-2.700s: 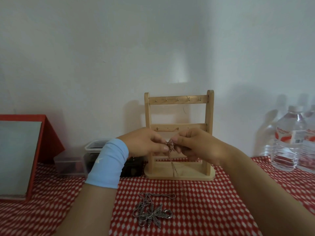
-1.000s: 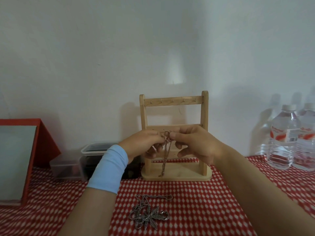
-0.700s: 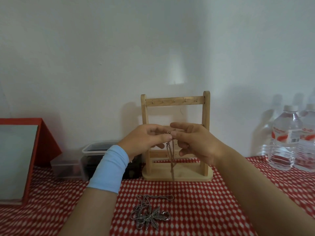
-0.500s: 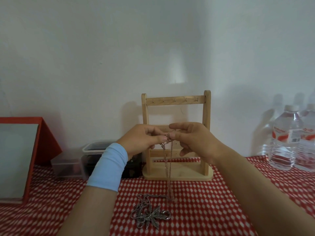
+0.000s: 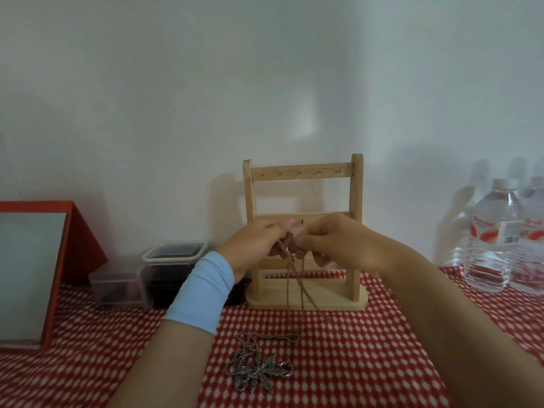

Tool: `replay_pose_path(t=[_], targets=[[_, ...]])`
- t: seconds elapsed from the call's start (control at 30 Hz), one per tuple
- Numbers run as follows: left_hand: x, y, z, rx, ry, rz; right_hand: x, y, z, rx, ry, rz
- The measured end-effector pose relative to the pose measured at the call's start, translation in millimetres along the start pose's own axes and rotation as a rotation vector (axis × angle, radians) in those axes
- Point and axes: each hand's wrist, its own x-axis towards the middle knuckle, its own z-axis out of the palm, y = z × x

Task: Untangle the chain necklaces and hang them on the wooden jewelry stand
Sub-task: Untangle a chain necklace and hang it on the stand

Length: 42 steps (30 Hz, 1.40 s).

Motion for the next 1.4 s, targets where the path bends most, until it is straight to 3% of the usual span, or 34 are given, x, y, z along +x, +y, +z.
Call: replay_pose_path(t=[0.17,0.33,0.4,0.6,0.77,0.93,1.0,1.13,1.4], targets=[[-3.8,1.3,-1.0,-0.307,-0.114,0.057,-2.2,2.1,-0.9,0.47,-0.134,-0.026],[-3.4,4.3,-0.6,-0.346,-0.124,0.045,-0.7,5.4,0.7,0.838,-0.268,-0.021],[-2.2,3.3,-2.6,-0.386,-0.076,0.023,-0.5,7.7,0.8,0.877,-0.285,-0.02],[-6.2,4.6,-12.4,-0.413,-0.005,0.016,1.3,15.8,-8.2,0.674,-0.134,0.035],[-5.6,6.9,-2.9,-0.441,-0.06,-0.014,6.2,11.5,2.3,1.019,-0.159,0.02],[-6.0,3.8,-10.1,-0.421,-0.027,-0.049,5.3,9.6,1.7,1.2,-0.131,0.003],[-5.5,1.7,-13.5,-0.298,0.034,-0.05,4.3,11.5,-1.1,1.089,-0.114,0.03],[-5.6,-6.1,-27.2,-0.159,0.144,-0.029,3.0,11.7,-4.6,0.6,0.046,0.103],[-12.2,3.2,-32.6,-0.041,0.128,-0.04,3.4,12.6,1.9,0.436,0.133,0.088]])
